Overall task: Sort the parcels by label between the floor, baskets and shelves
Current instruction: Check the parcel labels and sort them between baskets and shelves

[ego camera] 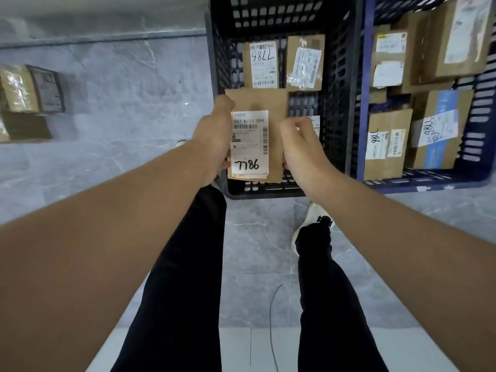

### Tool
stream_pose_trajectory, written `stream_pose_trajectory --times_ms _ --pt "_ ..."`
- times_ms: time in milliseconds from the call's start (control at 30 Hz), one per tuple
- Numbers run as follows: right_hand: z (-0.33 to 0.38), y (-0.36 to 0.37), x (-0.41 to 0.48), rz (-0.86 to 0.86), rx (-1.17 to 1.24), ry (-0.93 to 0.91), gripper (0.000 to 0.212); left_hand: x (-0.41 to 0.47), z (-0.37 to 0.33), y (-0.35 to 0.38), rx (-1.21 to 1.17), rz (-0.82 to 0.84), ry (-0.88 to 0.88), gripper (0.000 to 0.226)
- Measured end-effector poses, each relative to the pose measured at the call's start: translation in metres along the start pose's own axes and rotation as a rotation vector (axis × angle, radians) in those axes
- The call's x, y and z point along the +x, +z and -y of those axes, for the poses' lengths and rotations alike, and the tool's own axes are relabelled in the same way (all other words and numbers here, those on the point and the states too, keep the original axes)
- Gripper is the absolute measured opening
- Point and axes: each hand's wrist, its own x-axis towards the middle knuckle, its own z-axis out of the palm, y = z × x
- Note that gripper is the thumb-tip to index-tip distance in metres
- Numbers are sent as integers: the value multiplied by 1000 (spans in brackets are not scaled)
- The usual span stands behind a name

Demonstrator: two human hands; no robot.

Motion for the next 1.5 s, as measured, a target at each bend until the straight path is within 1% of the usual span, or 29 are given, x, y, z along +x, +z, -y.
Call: stream_pose_trajectory --times_ms 67,167,267,367,467,600,700,833,867,1000,1033,1100,1200,1233,1267,1333,1367,1400,1500 --pt "-8 7 15 -19 -1 25 48 17 6 5 14 1 0 46" --pt "-27 15 44 -20 -21 66 38 46 16 12 24 23 6 47" --pt "-42 21 68 -28 -39 59 33 72 29 22 28 48 17 53" --pt "-57 32 95 -29 -42 41 37 98 43 34 2 53 36 48" --pt "-69 44 120 -36 -32 40 48 124 58 44 -112 52 23 41" --pt "-84 52 144 -58 -31 50 57 156 77 58 -251 91 21 44" --pt "-97 55 161 -71 -31 76 62 178 85 67 -289 85 11 46" --pt "-111 57 183 -93 -32 87 62 205 92 77 -303 78 -2 49" --pt "-114 58 188 -93 -28 87 68 212 93 79 -307 74 2 50" --pt "-133 63 212 -60 -6 68 108 227 95 83 -322 67 2 52" --pt "-135 63 215 -61 -6 73 113 229 95 84 -322 71 -1 51" --pt "-137 63 216 -72 3 78 116 229 96 86 -316 84 -2 49" --pt "-133 61 209 -76 47 77 112 227 96 86 -295 95 18 49" --pt "-130 60 205 -79 71 86 107 225 95 86 -294 95 25 49" --pt "-126 59 199 -92 80 89 97 221 94 85 -290 95 34 48" --pt "-115 59 186 -112 60 73 60 210 90 84 -274 111 54 46" --pt "-112 58 182 -109 62 62 47 202 87 83 -267 125 66 46" --pt "-108 56 177 -110 74 54 43 194 83 82 -265 140 76 45" --pt "-92 52 156 -98 164 51 40 165 70 77 -249 178 109 43"
